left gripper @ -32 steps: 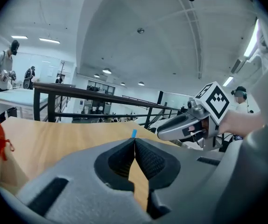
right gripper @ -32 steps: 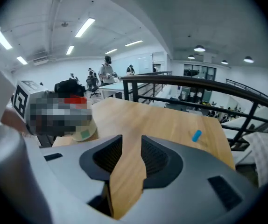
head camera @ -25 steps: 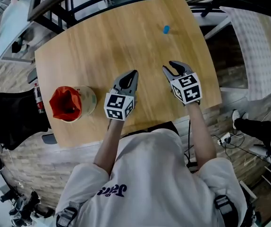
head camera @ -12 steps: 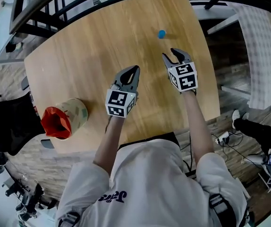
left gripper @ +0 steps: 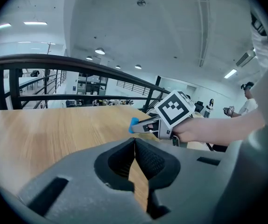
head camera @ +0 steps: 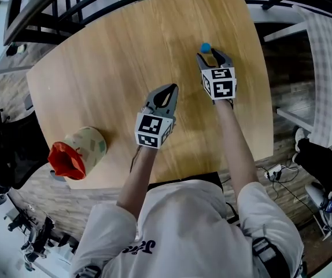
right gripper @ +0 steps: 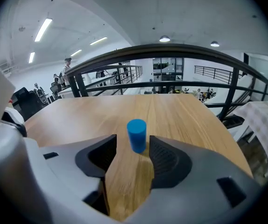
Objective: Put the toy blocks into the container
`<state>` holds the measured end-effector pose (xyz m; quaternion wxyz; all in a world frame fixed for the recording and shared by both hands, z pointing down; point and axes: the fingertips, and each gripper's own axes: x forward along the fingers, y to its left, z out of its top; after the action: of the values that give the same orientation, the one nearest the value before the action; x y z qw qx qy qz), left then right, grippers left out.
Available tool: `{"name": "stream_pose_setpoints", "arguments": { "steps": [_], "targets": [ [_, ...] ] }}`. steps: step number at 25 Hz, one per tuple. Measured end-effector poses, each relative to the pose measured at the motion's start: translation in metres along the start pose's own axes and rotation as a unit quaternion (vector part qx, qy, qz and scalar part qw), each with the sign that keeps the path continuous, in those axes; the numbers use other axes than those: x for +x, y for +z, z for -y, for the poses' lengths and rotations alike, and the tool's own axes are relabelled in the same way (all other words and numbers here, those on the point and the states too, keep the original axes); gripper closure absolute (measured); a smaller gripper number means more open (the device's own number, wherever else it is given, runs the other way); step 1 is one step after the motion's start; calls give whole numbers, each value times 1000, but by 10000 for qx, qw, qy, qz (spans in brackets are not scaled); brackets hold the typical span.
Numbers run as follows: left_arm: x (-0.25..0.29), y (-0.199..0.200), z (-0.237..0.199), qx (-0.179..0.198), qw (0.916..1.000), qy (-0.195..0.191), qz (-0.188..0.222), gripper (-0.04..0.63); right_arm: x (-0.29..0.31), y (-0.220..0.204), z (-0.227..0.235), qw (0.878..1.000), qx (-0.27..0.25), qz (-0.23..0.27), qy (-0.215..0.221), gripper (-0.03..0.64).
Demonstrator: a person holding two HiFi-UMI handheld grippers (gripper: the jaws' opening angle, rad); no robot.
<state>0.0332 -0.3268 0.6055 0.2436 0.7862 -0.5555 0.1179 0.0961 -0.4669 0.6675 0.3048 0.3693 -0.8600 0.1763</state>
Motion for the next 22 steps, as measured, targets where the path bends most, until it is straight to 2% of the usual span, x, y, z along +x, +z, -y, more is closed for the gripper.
{"name": "stream_pose_setpoints", "arguments": {
  "steps": [3,6,11,17,22],
  "targets": [
    [-4,-1,-3,-36,10000,27,8,581,4,5,2,9999,-39,-1,-132,410],
    [-11,3,-3,-84,9999,28,68,581,2,10,2,9998,-74,-38,-204,483],
    [-33,13,1,-60,9996,56,258,581,-17,16,-12,9997,-129,-74,-168,485],
    [-76,14,6,-78,9988,147,465,581,-56,26,-58,9994,-347,73,20,486],
    [-126,3,8,-128,9980,277,546,581,-97,30,-123,9973,-602,214,357,486]
  ]
}}
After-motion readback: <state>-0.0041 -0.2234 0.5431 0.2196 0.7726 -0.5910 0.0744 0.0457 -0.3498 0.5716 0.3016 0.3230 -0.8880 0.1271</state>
